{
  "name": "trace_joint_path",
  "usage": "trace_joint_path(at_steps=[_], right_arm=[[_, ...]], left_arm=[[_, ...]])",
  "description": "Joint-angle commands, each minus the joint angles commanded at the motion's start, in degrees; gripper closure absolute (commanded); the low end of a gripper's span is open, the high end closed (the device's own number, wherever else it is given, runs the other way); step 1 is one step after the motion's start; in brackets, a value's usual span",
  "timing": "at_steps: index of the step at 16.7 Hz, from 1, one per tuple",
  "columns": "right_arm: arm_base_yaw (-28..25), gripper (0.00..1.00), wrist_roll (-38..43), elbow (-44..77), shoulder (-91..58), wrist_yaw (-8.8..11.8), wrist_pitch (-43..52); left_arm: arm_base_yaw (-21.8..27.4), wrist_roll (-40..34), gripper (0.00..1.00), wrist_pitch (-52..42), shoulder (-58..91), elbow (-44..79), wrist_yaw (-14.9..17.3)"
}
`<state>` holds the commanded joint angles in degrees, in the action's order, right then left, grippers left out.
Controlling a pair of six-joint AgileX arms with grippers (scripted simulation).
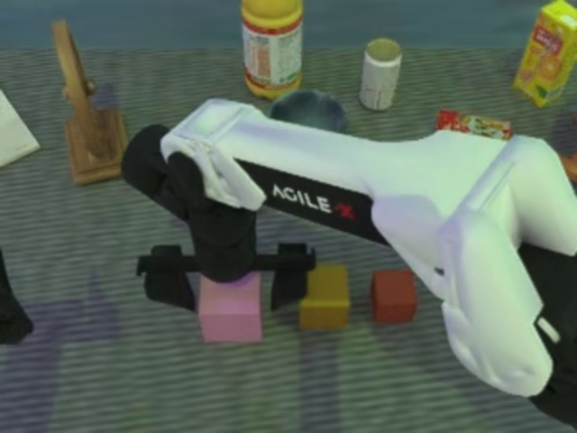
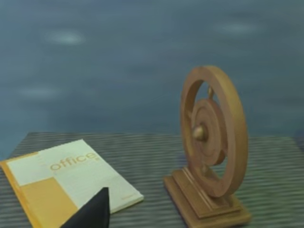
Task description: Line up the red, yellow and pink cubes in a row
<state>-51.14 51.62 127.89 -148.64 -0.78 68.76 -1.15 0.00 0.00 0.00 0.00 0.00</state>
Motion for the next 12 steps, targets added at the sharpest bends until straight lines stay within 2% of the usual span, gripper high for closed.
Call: trace_joint_path(at_steps=[7,12], right_arm=[[0.1,0.0,0.0,0.2,0.0,0.0,0.2],[-0.1,0.0,0.2,9.4,-0.5,0.0,9.2]], left_arm=[[0.0,0.0,0.0,0.0,0.0,0.0,0.0],[0.0,0.0,0.0,0.0,0.0,0.0,0.0]])
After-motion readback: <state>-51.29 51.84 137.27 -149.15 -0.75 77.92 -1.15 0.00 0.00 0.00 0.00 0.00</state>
